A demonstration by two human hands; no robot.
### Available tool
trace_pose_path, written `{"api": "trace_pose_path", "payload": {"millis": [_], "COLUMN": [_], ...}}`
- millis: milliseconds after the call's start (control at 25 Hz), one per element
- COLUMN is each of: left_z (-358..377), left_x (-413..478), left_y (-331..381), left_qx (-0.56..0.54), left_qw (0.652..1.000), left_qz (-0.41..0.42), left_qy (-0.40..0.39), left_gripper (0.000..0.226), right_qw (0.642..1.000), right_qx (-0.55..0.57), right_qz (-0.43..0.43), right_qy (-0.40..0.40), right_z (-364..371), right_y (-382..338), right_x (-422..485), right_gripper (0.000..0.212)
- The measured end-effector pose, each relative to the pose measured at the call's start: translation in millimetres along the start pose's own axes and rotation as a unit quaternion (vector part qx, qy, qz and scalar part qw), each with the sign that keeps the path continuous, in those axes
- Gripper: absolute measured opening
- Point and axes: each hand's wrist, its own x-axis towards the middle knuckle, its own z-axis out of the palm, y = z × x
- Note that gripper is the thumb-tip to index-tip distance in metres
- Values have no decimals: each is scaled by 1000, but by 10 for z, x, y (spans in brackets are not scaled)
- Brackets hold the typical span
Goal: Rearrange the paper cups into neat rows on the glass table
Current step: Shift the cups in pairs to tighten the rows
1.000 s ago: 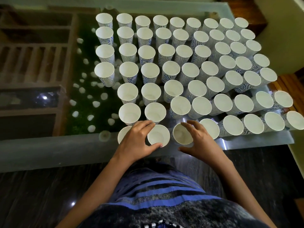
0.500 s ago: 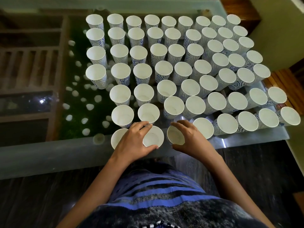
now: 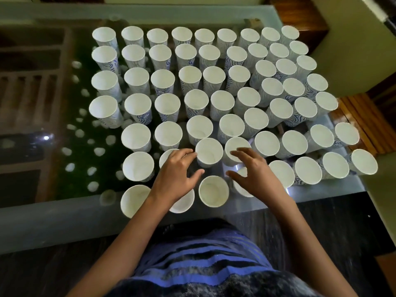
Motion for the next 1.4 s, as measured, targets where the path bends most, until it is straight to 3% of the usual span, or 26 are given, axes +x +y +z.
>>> {"api": "trace_pose_path", "payload": {"millis": [520, 1400], "left_z": [391, 373], "left_x": [393, 338], "left_y": [424, 377], "left_qx": [16, -4], "left_qw": [984, 990], "left_qz": [-154, -131], "left_qy": [85, 46], "left_gripper": [67, 63], "right_qw": [984, 990], "right_qx": [-50, -25], "right_qz": [-131, -121], "right_qy": [-105, -66], "right_z": [-278, -209], "right_y": [486, 455], "right_x": [544, 486], "right_gripper": [61, 67]}}
